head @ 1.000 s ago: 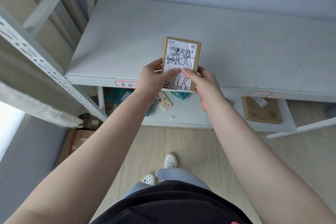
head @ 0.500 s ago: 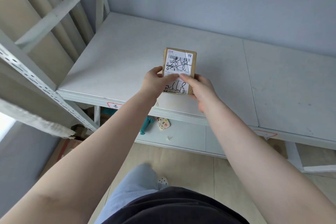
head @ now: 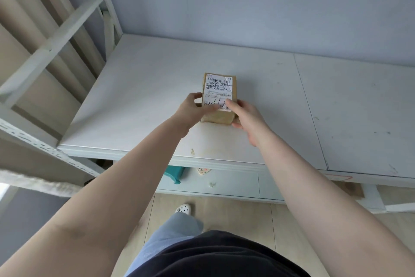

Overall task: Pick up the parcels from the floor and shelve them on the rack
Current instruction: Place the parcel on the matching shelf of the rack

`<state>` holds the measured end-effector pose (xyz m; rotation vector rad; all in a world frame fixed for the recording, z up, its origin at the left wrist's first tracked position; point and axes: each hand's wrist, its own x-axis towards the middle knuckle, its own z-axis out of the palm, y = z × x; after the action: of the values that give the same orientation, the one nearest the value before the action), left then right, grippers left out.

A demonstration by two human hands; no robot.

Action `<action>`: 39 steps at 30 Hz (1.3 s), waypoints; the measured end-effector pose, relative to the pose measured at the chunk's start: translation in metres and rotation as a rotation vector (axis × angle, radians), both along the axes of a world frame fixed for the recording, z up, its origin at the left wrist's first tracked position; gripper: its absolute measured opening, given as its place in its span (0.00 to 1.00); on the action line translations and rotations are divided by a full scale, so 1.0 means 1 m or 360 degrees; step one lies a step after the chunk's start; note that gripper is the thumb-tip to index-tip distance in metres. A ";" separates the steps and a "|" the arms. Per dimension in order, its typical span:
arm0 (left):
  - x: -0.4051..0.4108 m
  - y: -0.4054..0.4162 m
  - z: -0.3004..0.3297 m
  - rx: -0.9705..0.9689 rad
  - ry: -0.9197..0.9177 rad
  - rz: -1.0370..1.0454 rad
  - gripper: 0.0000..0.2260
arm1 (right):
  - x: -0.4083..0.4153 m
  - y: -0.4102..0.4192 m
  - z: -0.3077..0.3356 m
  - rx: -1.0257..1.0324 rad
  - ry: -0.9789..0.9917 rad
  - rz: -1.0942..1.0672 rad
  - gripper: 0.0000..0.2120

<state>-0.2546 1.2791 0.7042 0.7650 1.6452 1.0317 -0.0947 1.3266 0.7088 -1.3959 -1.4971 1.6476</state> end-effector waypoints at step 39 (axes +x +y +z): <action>-0.027 0.103 -0.029 0.0342 0.0772 -0.0047 0.23 | -0.030 0.115 -0.047 0.0709 -0.0552 0.0030 0.17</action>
<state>-0.2816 1.3818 0.6756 1.2542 1.9372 1.0682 -0.1246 1.4414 0.6616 -1.4545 -1.9283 1.0189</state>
